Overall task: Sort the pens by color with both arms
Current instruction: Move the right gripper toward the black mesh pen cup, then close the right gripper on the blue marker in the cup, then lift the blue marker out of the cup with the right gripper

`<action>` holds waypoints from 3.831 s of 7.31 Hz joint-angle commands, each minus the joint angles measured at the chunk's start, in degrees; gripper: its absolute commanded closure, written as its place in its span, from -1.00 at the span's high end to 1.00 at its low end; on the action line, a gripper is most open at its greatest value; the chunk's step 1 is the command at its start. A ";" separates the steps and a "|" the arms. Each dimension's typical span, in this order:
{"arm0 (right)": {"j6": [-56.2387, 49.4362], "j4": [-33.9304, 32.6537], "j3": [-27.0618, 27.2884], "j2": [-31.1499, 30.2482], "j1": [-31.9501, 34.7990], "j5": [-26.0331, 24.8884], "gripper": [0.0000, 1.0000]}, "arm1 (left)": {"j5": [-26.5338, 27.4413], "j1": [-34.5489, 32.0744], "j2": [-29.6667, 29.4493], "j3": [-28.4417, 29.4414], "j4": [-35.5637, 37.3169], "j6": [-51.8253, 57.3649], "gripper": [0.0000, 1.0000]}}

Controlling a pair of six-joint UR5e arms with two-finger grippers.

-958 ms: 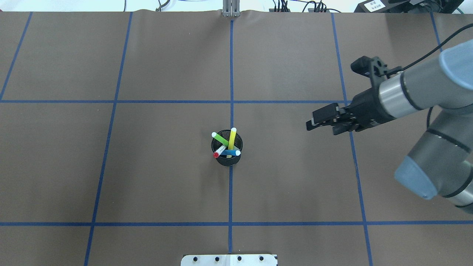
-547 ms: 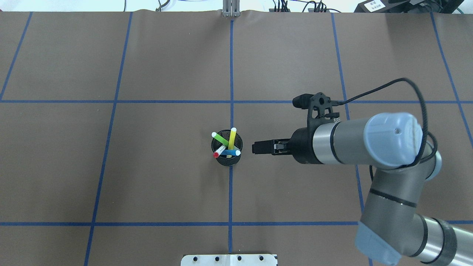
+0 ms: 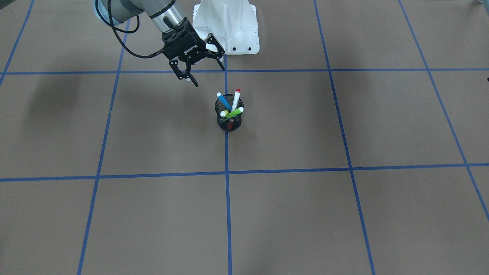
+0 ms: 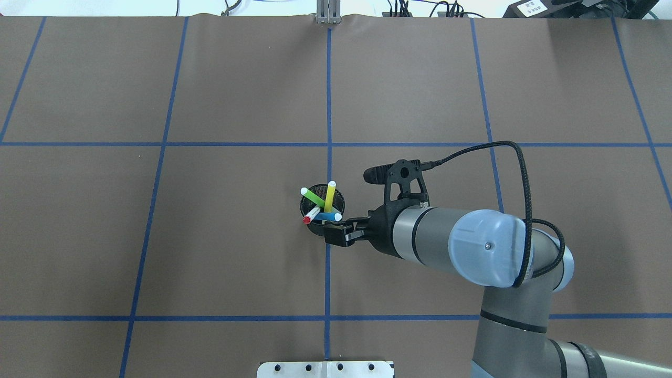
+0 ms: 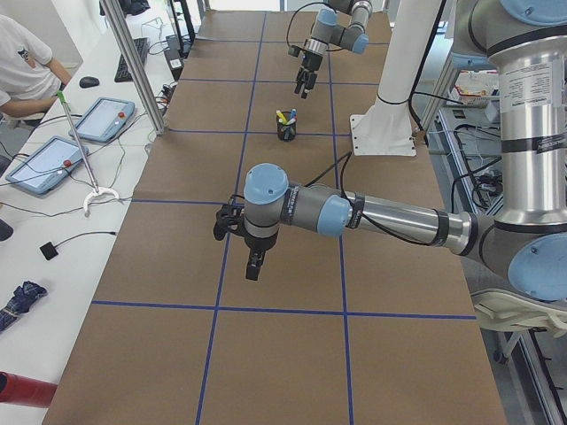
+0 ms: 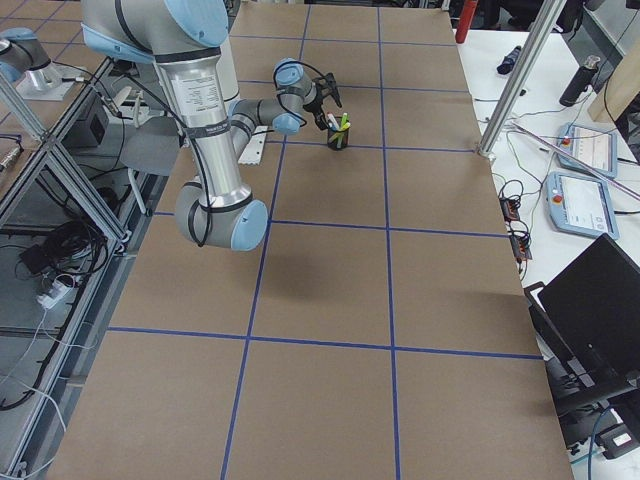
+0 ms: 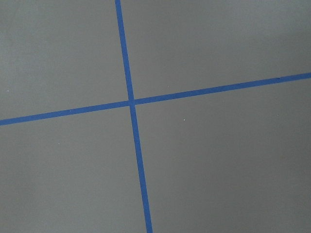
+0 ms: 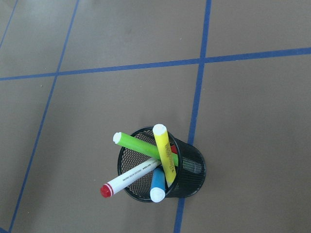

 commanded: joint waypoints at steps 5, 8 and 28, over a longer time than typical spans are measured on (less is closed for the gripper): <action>-6.82 0.18 -4.62 2.30 -1.76 -3.98 0.05 | 0.00 0.00 0.00 -0.09 0.00 -0.09 0.99; -8.24 0.27 -6.11 2.65 -0.18 -3.98 0.05 | 0.08 0.00 0.00 -0.09 0.00 -0.09 0.99; -7.26 -6.12 6.07 0.19 3.33 3.48 -1.00 | -3.26 0.00 -0.44 -0.53 -0.09 -1.14 0.99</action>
